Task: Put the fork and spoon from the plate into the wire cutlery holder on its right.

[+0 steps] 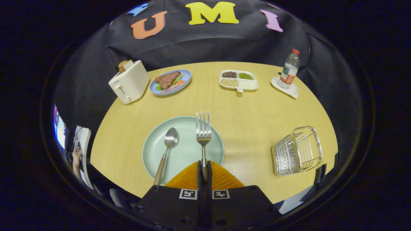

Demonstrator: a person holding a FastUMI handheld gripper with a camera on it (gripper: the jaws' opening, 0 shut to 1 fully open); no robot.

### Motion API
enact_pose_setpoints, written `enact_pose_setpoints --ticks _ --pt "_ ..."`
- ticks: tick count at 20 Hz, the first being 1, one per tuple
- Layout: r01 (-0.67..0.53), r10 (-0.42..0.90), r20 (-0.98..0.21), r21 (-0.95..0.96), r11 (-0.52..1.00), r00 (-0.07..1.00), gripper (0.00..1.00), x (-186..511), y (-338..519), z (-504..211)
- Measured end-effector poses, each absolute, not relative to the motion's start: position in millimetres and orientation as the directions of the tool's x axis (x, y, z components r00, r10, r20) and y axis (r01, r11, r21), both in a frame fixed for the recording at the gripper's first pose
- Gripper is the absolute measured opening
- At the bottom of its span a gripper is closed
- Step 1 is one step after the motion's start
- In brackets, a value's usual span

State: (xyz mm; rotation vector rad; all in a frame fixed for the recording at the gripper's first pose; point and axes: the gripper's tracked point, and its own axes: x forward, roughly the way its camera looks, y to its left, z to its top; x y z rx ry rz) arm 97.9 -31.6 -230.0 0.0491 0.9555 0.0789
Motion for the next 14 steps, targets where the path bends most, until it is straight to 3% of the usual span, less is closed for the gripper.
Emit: enact_pose_setpoints --ticks 14 --pt "0.063 0.016 -0.753 0.077 0.995 0.658 0.02 69 -168 -168"
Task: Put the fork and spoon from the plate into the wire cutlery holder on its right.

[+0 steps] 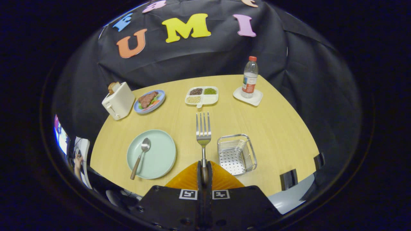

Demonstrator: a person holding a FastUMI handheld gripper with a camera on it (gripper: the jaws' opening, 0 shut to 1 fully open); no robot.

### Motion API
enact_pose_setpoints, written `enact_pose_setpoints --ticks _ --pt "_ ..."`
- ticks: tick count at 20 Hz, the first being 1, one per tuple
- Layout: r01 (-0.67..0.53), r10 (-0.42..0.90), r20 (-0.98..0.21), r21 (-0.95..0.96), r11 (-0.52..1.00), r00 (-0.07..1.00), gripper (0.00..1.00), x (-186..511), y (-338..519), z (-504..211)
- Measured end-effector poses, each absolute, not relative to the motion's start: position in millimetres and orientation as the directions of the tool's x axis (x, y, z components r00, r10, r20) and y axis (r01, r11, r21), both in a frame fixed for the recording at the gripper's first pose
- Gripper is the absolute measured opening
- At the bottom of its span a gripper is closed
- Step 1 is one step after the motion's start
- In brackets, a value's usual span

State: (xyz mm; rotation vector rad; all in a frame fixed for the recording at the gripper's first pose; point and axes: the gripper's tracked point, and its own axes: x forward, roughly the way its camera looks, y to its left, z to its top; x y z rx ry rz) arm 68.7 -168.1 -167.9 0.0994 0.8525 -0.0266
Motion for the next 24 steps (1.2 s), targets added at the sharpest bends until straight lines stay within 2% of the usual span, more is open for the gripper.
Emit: enact_pose_setpoints --ticks 7,14,16,19,20,21,22,23,24 --pt "0.1 -0.006 -0.77 0.075 0.992 0.638 0.03 55 -213 -175" --pt "0.098 0.013 -0.791 0.092 0.991 0.612 0.06 58 -214 -190" --pt "0.1 0.01 -0.78 0.093 0.991 0.626 0.13 61 -214 -187" --pt "0.101 0.011 -0.776 0.095 0.99 0.631 0.17 62 -214 -185" --pt "0.106 0.008 -0.776 0.096 0.99 0.631 0.27 62 -216 -186" --pt "0.109 0.015 -0.773 0.108 0.988 0.634 0.29 62 -214 -185" --pt "0.116 0.01 -0.772 0.108 0.987 0.636 0.37 61 -216 -185" --pt "0.121 0.012 -0.767 0.116 0.986 0.642 0.41 61 -216 -184" --pt "0.122 0.012 -0.759 0.12 0.985 0.651 0.54 61 -214 -180"
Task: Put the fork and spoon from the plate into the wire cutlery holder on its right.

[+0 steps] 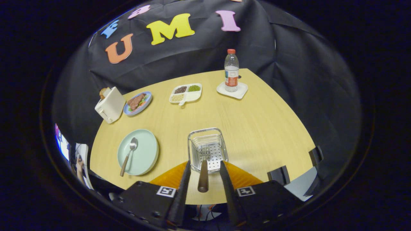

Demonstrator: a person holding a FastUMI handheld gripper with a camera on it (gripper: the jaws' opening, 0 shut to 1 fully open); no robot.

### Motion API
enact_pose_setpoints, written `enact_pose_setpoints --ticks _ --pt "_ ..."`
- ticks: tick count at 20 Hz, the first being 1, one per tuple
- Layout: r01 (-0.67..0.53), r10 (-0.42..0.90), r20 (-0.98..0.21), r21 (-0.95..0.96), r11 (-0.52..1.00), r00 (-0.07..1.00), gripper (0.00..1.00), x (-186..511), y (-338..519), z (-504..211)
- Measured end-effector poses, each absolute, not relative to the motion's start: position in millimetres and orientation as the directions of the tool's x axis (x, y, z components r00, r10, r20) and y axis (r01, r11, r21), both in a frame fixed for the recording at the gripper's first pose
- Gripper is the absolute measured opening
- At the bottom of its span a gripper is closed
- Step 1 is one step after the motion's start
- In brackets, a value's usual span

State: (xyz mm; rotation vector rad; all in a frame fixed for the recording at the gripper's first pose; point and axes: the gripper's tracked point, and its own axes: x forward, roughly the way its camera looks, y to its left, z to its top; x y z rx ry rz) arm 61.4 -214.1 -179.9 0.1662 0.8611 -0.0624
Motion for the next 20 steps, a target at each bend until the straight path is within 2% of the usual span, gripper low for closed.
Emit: enact_pose_setpoints --ticks 2,3,5,13,20 --pt "0.115 0.0 -0.738 0.106 0.988 0.675 0.81 63 -212 -172" --pt "0.109 -0.008 -0.727 0.091 0.99 0.686 0.89 64 -209 -168" --pt "0.097 -0.018 -0.712 0.07 0.993 0.702 0.97 65 -201 -161" --pt "0.029 0.036 -0.707 0.079 0.996 0.706 0.96 71 -126 -153" --pt "-0.052 0.093 -0.739 0.079 0.996 0.667 0.96 78 -43 -177"
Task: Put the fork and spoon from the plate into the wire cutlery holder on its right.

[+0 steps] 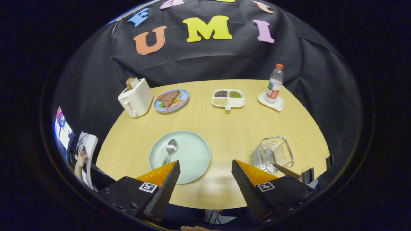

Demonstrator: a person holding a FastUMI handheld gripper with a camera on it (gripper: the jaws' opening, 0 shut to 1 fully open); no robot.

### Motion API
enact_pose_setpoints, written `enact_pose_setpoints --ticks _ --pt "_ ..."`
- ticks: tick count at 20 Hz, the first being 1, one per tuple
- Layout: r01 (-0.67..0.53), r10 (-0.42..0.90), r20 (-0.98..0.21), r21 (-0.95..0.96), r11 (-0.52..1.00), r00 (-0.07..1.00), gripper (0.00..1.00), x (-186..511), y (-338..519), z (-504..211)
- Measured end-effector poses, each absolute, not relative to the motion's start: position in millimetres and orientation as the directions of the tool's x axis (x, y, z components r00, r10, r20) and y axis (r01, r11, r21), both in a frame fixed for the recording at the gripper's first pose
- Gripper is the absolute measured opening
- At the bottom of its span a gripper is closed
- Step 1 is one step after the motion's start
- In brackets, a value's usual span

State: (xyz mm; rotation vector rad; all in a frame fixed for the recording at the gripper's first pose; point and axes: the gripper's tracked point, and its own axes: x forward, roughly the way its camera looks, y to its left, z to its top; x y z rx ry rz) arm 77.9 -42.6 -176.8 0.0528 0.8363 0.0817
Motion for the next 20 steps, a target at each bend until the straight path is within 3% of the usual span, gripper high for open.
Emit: enact_pose_setpoints --ticks 15,20 --pt "-0.097 0.139 -0.829 0.102 0.99 0.541 0.97 98 60 -256" --pt "-0.077 0.116 -0.861 0.09 0.993 0.496 0.91 101 68 -284"
